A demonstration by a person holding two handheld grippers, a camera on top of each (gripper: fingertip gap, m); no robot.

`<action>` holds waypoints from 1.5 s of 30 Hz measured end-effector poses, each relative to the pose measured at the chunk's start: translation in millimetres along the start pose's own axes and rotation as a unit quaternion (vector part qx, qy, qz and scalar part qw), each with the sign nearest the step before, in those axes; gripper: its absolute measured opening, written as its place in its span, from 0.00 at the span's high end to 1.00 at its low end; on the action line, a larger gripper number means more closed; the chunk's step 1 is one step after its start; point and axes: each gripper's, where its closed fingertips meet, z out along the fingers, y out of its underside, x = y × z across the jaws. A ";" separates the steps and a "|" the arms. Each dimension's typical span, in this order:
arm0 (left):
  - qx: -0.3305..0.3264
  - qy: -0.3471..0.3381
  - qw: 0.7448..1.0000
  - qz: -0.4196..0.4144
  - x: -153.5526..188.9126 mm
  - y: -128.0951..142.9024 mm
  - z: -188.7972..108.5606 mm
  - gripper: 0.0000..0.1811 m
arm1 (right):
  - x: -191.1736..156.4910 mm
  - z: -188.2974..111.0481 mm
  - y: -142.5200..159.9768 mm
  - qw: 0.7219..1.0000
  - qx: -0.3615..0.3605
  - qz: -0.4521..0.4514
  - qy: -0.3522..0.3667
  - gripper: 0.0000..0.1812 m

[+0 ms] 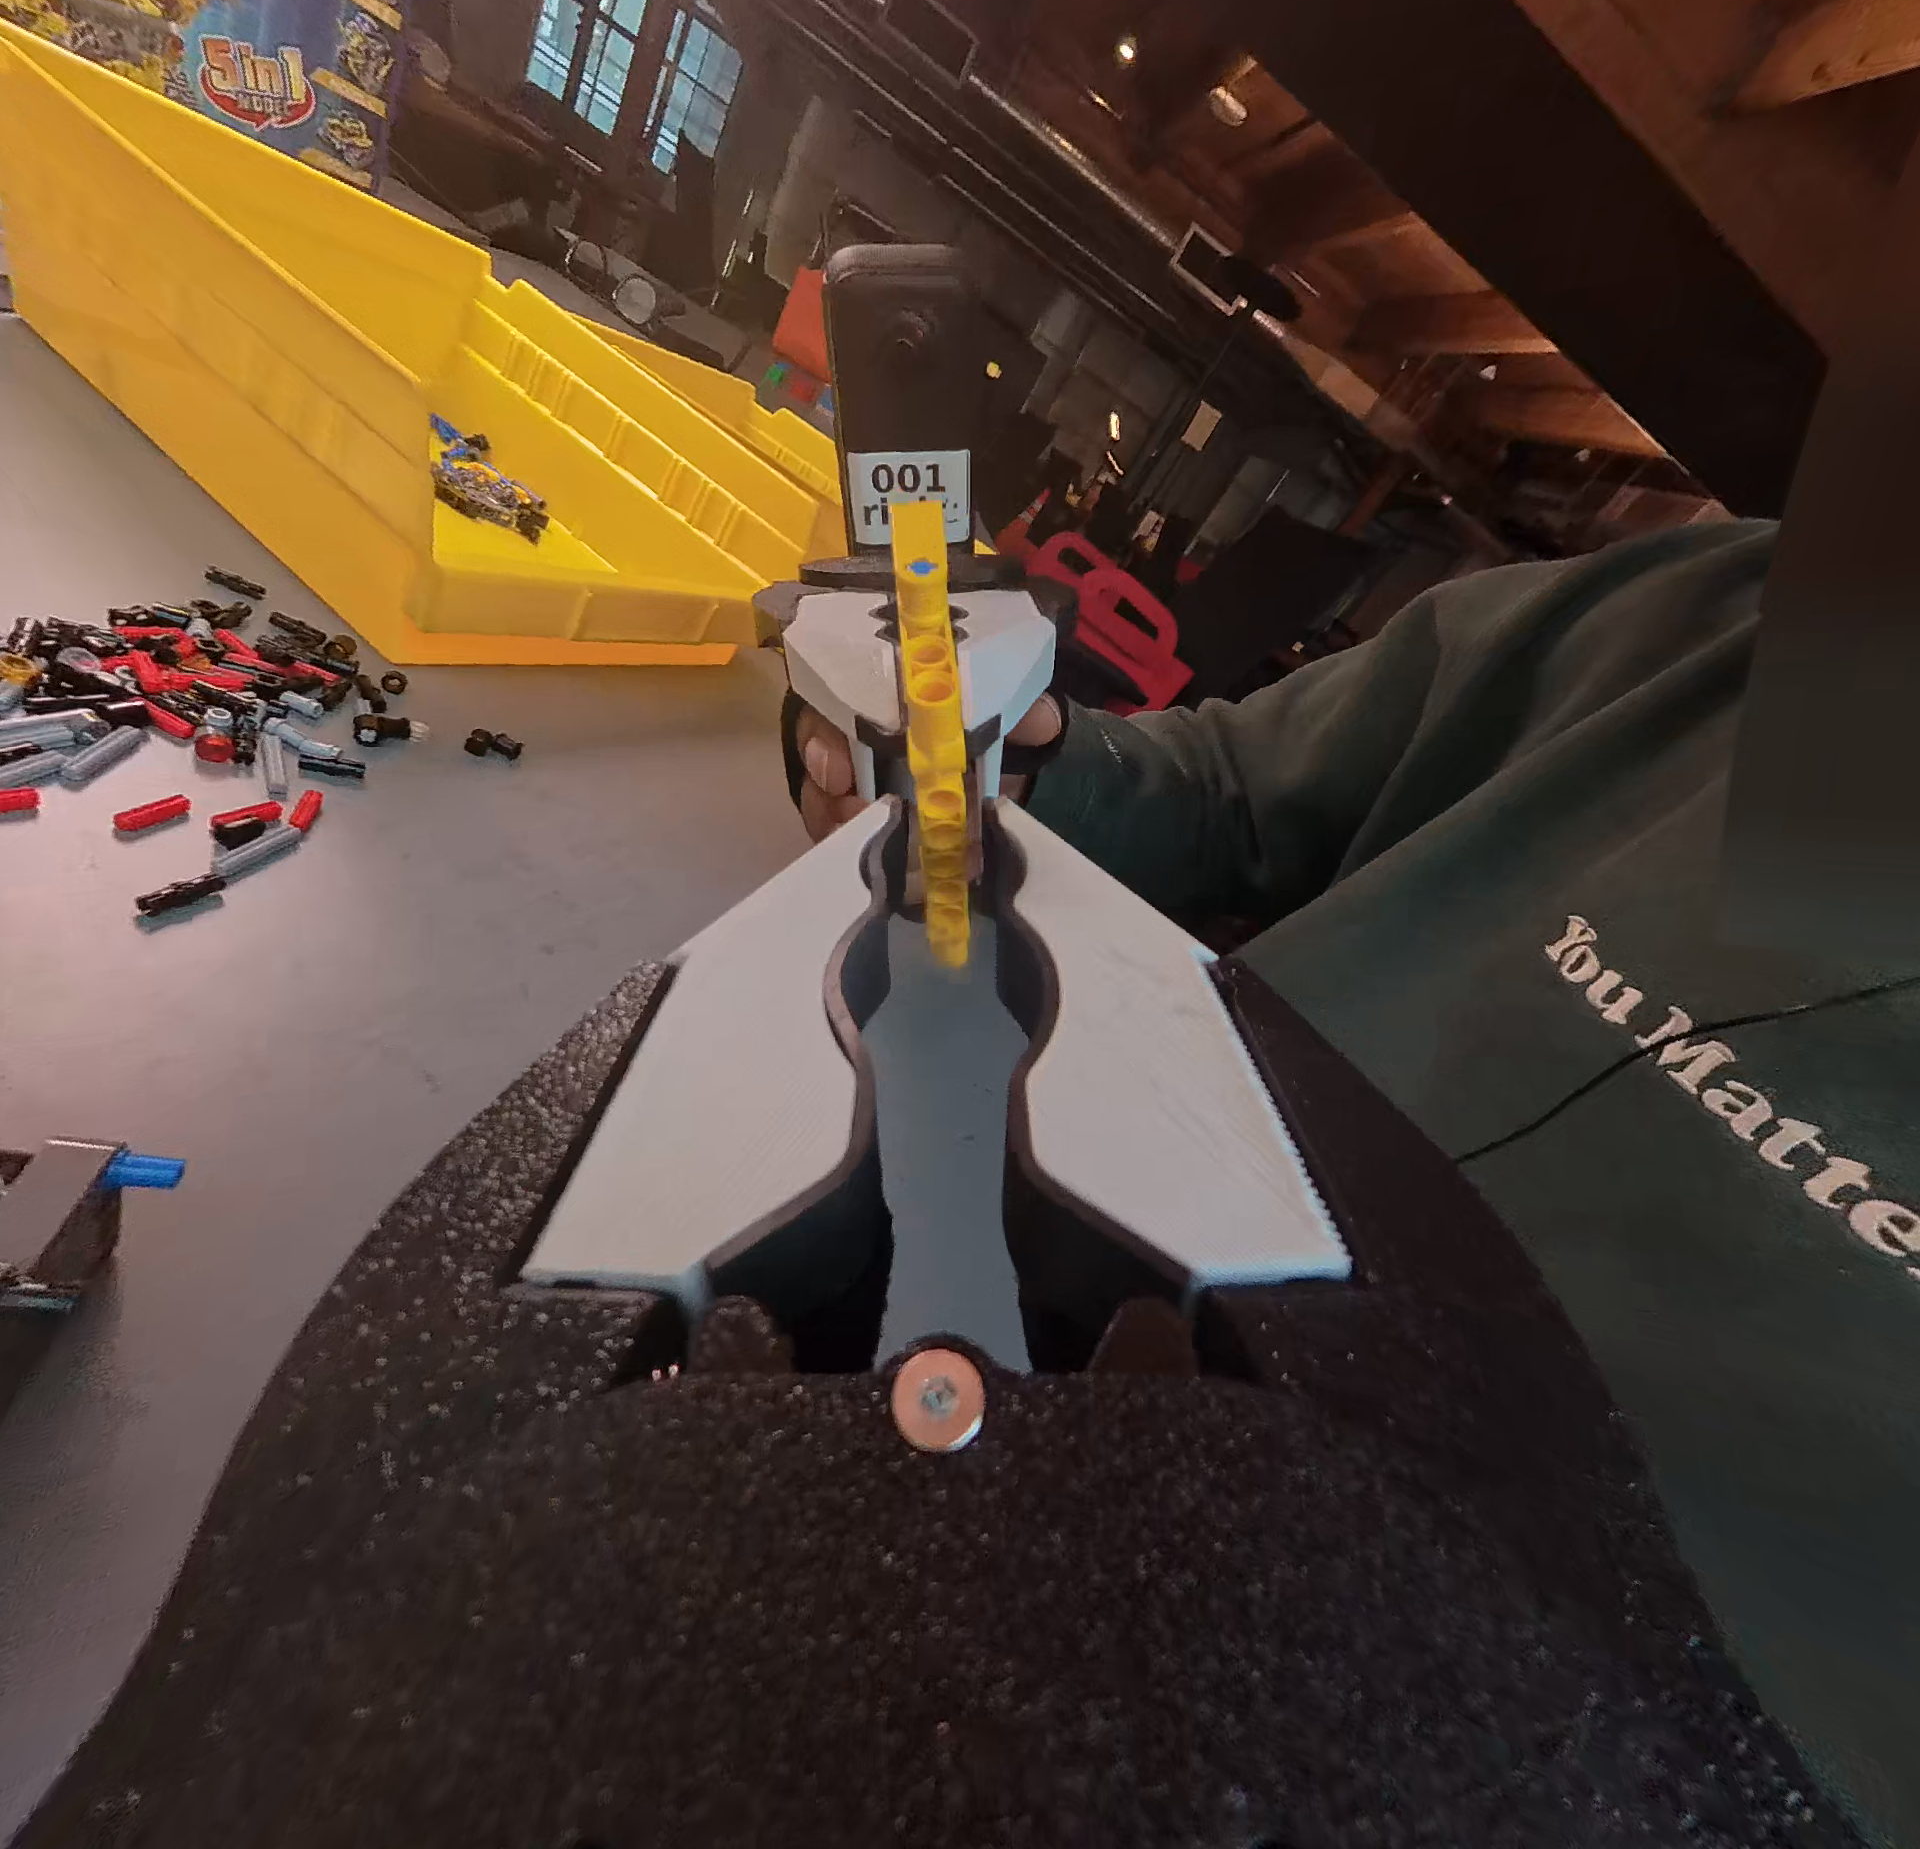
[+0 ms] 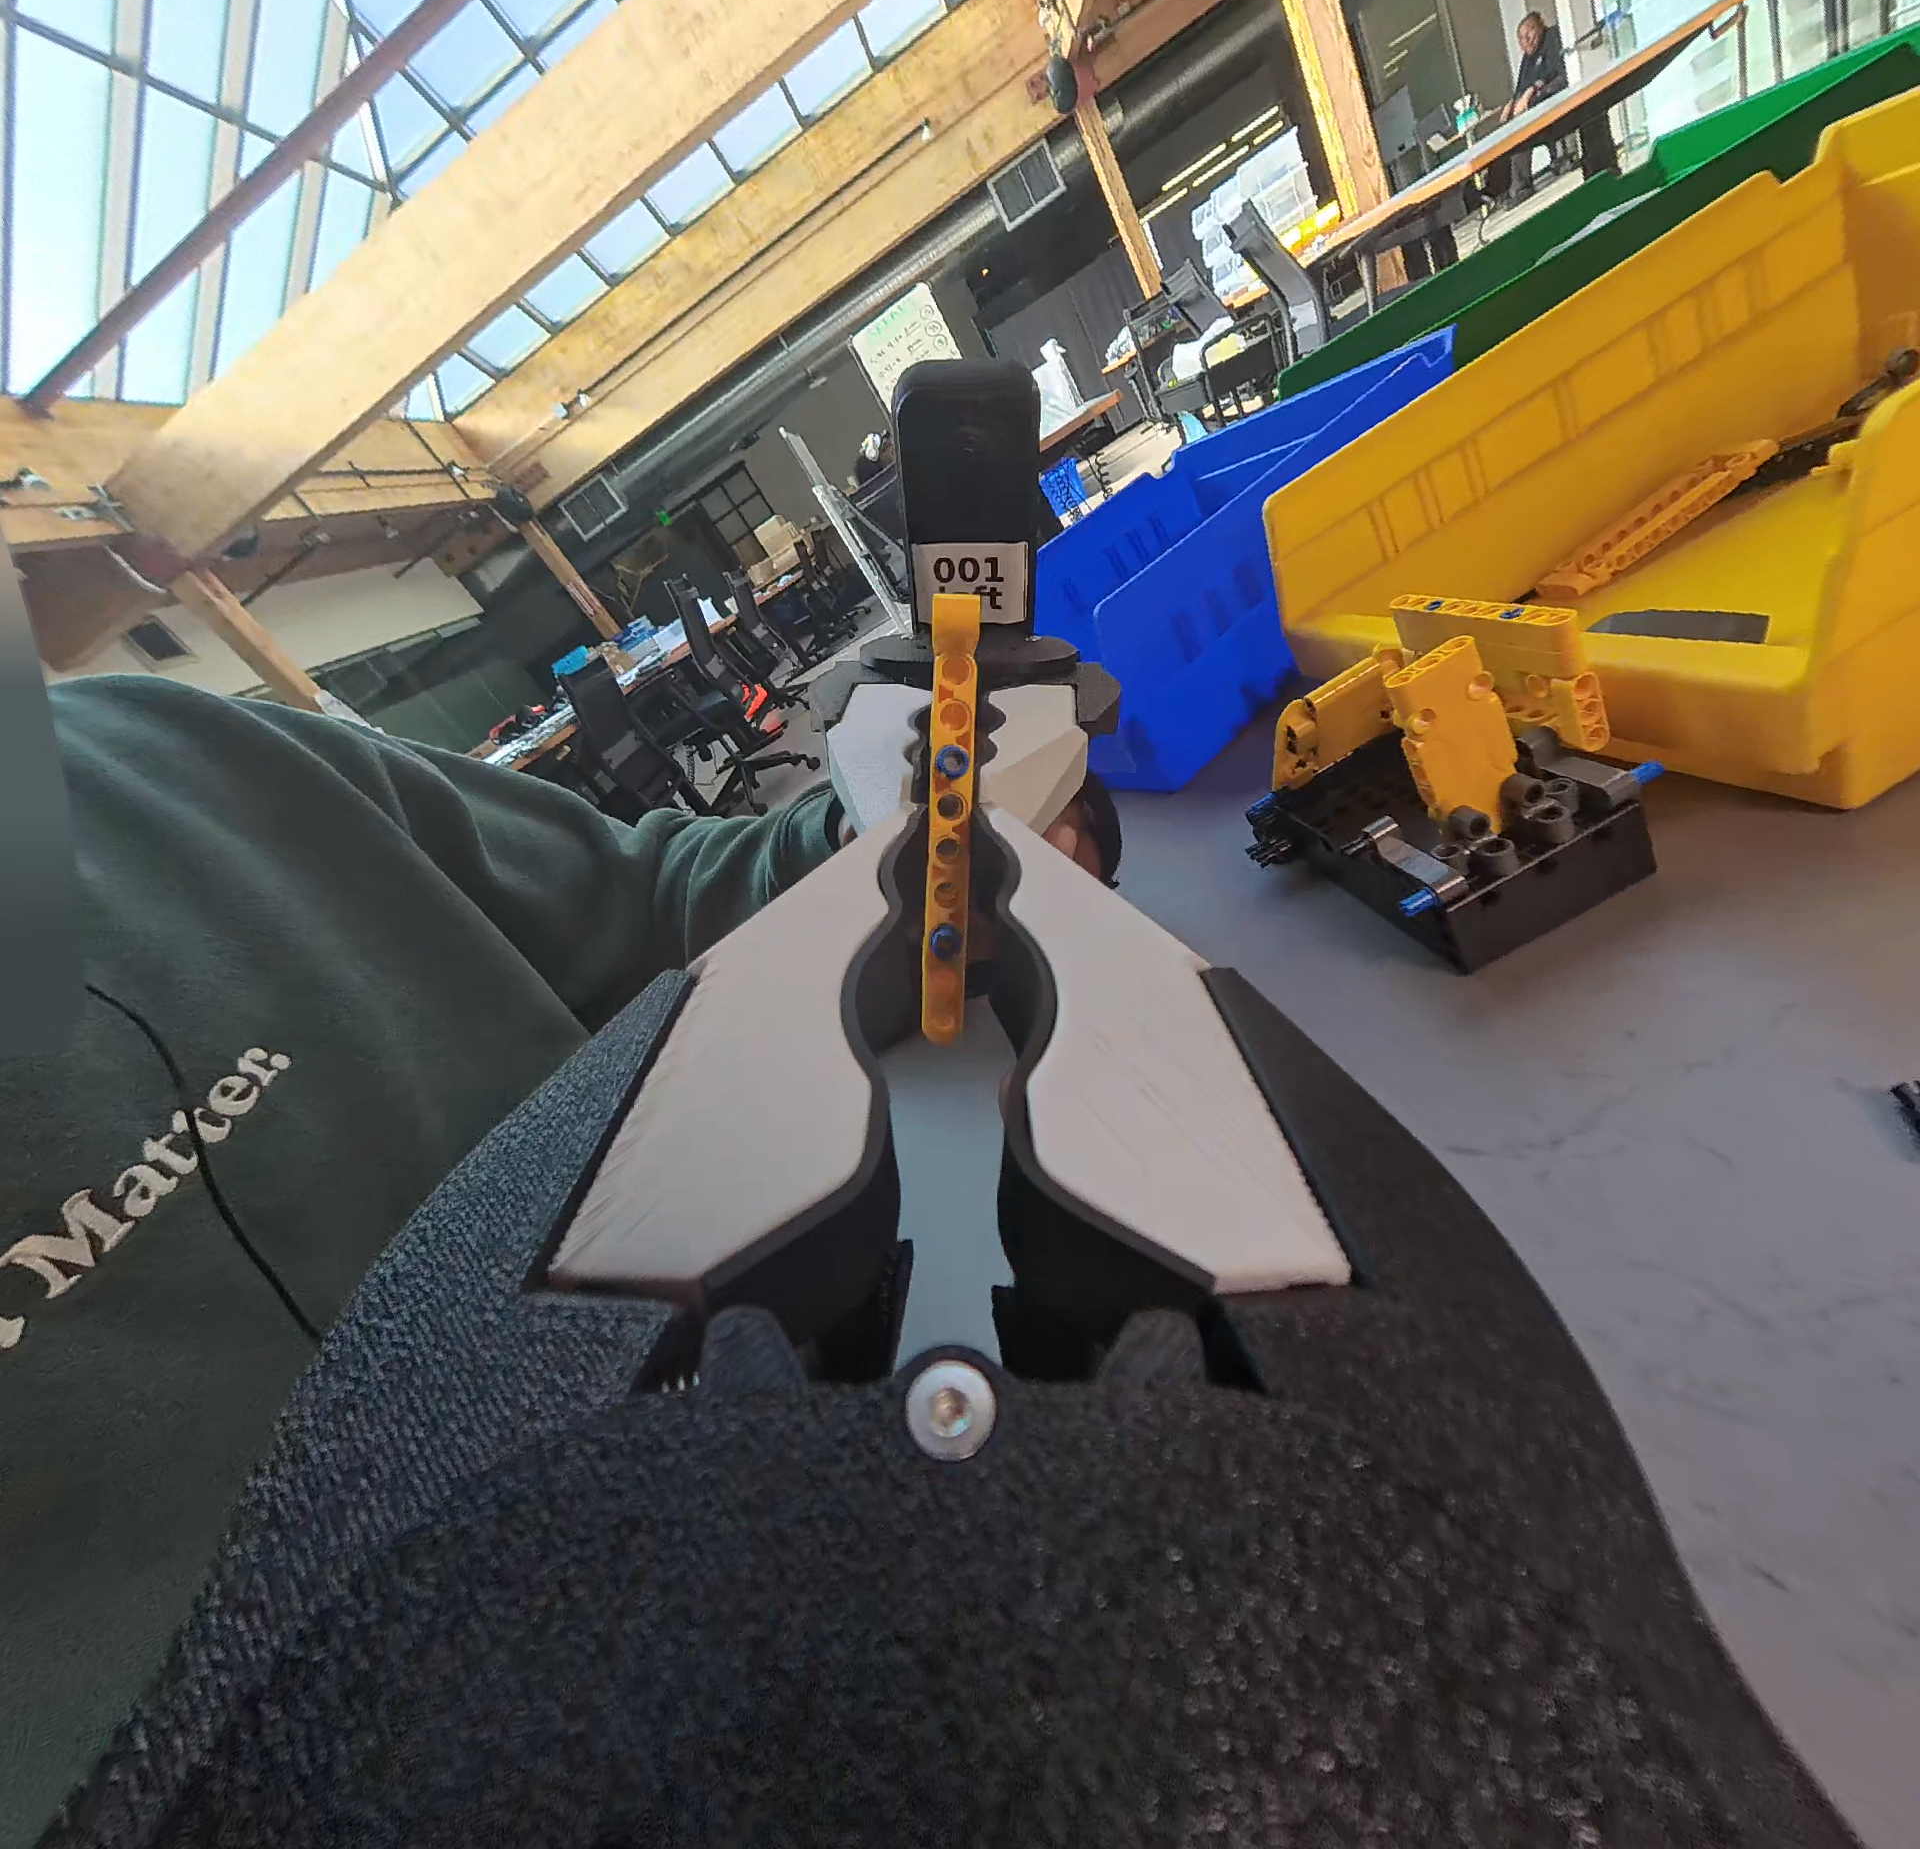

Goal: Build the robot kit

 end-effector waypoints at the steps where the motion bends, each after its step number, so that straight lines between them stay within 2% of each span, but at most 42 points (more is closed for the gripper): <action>1: 0.003 0.001 1.000 0.001 0.9 -0.6 0.6 0.96 | -2.0 1.6 0.9 1.000 0.000 -0.004 -0.003 0.96; 6: -0.005 0.000 1.000 0.002 2.4 -1.6 -1.5 0.97 | -4.6 3.4 -0.9 0.999 0.002 -0.039 0.009 0.97; 12: 0.015 -0.014 1.000 -0.015 -2.0 -9.2 -1.7 0.97 | 0.5 2.4 -8.2 0.999 0.029 -0.013 0.011 0.98; 27: 0.035 -0.010 0.999 -0.022 -2.0 -20.1 0.6 0.97 | -0.3 -2.4 -18.1 0.999 0.030 -0.019 0.003 0.98; 28: 0.060 -0.017 0.998 -0.027 -5.3 -28.0 -8.9 0.97 | 1.5 -11.6 -30.8 0.998 0.066 -0.012 0.005 0.97; 29: 0.119 -0.040 0.991 -0.042 -17.1 -45.6 -37.6 0.97 | 14.6 -47.3 -66.0 0.988 0.151 0.025 0.016 0.97; 30: 0.160 -0.070 0.983 -0.046 -29.0 -55.7 -64.6 0.98 | 27.7 -80.9 -86.7 0.978 0.203 0.010 0.053 1.00; 31: 0.136 -0.076 0.987 -0.034 -27.9 -45.4 -56.2 0.98 | 26.2 -67.5 -67.2 0.986 0.150 -0.020 0.069 0.98; 33: 0.032 -0.034 0.999 0.000 -9.2 -15.4 3.0 0.97 | 4.7 -16.6 -31.1 0.996 0.070 -0.043 0.026 0.97; 34: 0.023 -0.031 0.999 0.010 -8.9 -18.5 11.7 0.97 | 3.5 -17.0 -40.9 0.995 0.079 -0.060 0.027 0.97; 36: 0.053 -0.031 0.998 -0.008 -17.5 -32.4 -0.6 0.97 | 13.2 -41.5 -66.2 0.991 0.119 -0.047 0.036 0.97; 37: 0.072 -0.029 0.997 -0.029 -22.4 -33.8 -6.3 0.97 | 15.9 -46.6 -66.2 0.990 0.124 -0.045 0.042 0.97; 40: 0.073 -0.020 0.996 -0.048 -23.7 -25.7 -4.4 0.97 | 15.7 -40.4 -48.4 0.994 0.093 -0.038 0.044 0.97; 43: 0.079 -0.012 0.995 -0.057 -24.0 -26.9 -5.2 0.97 | 23.4 -41.7 -47.0 0.995 0.080 -0.017 0.052 0.97; 45: 0.078 -0.011 0.995 -0.061 -24.8 -24.0 -5.4 0.97 | 30.0 -39.5 -34.7 0.996 0.039 -0.026 0.073 0.97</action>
